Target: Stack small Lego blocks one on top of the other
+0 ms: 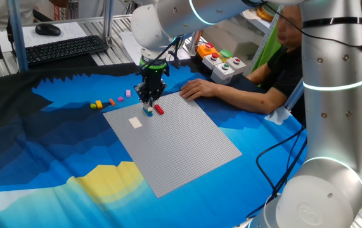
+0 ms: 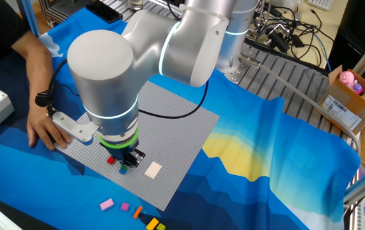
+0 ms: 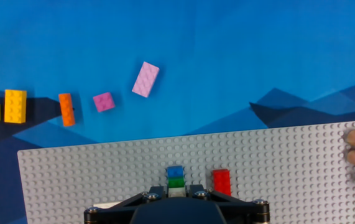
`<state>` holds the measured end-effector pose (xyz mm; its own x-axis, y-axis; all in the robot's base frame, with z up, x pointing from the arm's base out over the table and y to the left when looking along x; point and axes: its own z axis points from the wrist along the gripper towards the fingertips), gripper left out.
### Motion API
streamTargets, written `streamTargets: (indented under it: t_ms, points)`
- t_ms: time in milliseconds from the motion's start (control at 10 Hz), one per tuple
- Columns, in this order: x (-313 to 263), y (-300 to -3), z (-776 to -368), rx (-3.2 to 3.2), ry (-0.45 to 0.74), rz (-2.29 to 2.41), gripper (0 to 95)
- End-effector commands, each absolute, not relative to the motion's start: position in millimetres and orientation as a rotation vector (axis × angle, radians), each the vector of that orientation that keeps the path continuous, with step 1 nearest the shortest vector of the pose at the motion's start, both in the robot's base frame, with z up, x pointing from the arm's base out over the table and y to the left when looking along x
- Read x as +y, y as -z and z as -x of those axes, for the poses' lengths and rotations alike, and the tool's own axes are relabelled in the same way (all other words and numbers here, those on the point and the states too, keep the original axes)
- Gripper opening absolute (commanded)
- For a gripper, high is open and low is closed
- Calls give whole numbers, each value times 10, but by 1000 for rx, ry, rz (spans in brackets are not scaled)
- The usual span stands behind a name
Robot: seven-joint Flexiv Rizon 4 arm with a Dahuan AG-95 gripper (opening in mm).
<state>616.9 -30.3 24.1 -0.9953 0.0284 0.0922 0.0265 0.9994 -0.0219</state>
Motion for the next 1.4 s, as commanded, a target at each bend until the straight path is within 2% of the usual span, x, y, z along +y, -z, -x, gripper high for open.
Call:
streamTargets:
  t_ms: [100,1400]
  points:
    - [-283,-233,-6165,-3044,-24,38,0]
    - [-258,-219,-6152,-3034,-39,16,0]
